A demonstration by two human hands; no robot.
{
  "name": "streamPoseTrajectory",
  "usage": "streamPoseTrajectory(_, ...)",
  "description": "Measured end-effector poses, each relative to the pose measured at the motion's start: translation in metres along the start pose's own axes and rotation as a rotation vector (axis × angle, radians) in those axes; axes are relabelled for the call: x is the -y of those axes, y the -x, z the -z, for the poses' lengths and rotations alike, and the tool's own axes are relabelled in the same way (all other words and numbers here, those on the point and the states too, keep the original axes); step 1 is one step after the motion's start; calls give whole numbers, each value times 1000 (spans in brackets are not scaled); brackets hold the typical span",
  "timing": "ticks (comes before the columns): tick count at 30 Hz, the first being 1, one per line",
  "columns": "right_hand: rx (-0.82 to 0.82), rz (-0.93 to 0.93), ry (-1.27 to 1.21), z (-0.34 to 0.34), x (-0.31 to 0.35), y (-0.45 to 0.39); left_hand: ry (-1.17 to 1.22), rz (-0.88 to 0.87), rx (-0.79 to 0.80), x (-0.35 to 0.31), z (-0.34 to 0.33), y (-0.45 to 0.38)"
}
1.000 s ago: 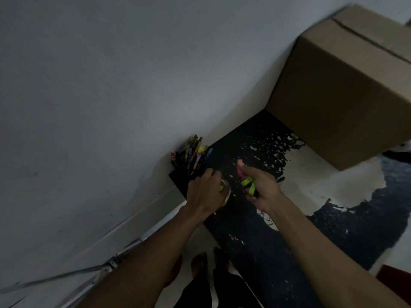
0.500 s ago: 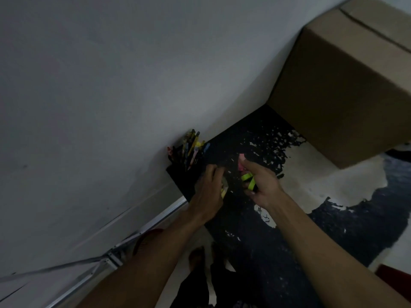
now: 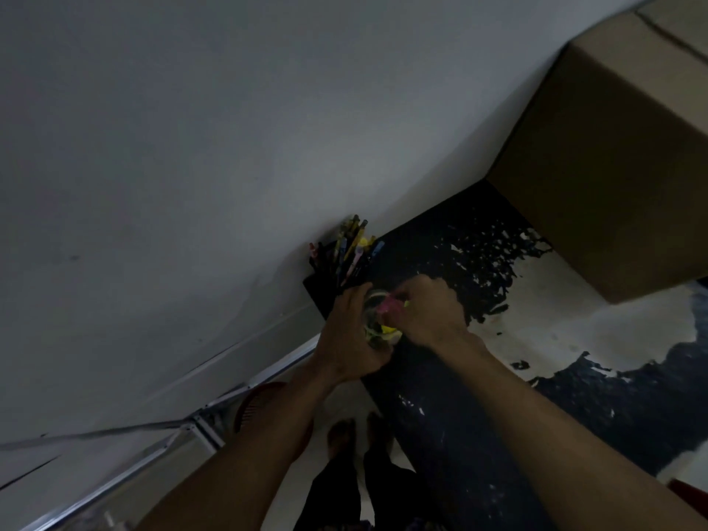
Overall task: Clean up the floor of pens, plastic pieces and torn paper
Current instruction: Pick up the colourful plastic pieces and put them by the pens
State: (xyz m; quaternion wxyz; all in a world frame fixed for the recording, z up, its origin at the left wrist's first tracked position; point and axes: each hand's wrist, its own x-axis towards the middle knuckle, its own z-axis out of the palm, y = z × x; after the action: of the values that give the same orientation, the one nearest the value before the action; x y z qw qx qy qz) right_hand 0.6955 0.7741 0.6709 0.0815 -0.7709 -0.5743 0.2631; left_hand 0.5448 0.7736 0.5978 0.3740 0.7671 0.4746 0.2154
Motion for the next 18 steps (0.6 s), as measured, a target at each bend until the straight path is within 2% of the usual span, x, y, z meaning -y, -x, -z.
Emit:
streamPoseTrajectory(2, 4, 24, 157, -4, 10, -2, -6, 20, 11, 3, -3, -2)
streamPoseTrajectory(5, 12, 33, 184, -9, 15, -6, -24, 42, 19, 8, -7, -5)
streamPoseTrajectory(8, 38, 58, 4, -14, 12, -10, 9, 43, 11, 7, -6, -6)
streamPoseTrajectory(13, -63, 212, -328, -27, 6, -9, 74, 68, -5, 8, -7, -8)
streamPoseTrajectory(18, -187, 252, -380, -39, 0, -6, 57, 42, -29, 18, -13, -9)
